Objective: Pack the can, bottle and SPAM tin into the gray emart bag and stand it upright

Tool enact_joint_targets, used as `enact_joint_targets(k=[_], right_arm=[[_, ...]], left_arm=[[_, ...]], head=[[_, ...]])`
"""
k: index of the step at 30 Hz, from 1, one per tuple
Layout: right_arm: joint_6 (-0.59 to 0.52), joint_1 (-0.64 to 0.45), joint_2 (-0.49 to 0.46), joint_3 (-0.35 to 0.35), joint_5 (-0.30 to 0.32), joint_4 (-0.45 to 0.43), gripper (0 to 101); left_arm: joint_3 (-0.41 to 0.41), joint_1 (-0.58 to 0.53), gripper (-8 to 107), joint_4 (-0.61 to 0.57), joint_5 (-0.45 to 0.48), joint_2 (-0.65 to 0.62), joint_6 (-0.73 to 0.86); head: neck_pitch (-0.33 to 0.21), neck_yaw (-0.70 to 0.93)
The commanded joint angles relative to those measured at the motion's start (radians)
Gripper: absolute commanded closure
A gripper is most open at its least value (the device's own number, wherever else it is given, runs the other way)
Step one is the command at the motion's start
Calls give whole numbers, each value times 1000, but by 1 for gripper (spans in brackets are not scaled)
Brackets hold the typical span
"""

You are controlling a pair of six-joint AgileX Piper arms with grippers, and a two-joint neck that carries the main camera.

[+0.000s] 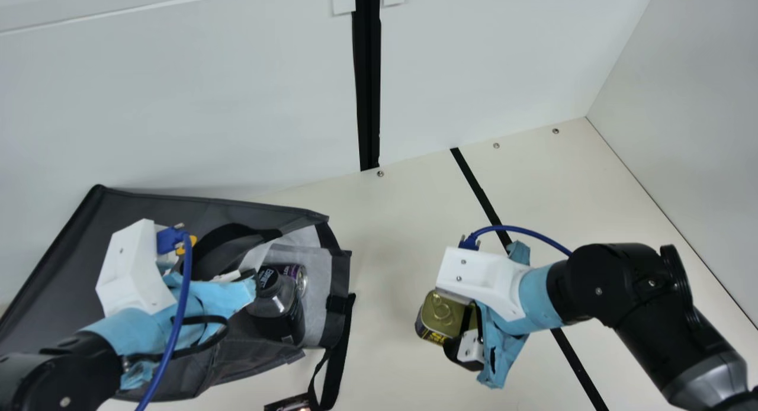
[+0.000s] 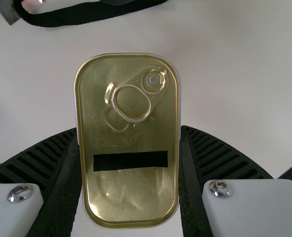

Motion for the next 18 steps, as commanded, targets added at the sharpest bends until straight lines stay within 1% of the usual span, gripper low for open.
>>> enact_joint_targets(k=[1,7,11,18], right_arm=[[-5,13,-4,6,1,9,101],[-19,45,-10,21,-7,38,101],[-58,55,-8,36,-25,106,101],[-161,43,-2,75,-61,258,101]], left_arm=[[0,0,107,0,0,0,0],[0,0,107,0,0,0,0],[0,0,107,0,0,0,0],[0,0,107,0,0,0,0]], head=[[-23,-1],[-23,-1],[-23,-1],[-23,-1]])
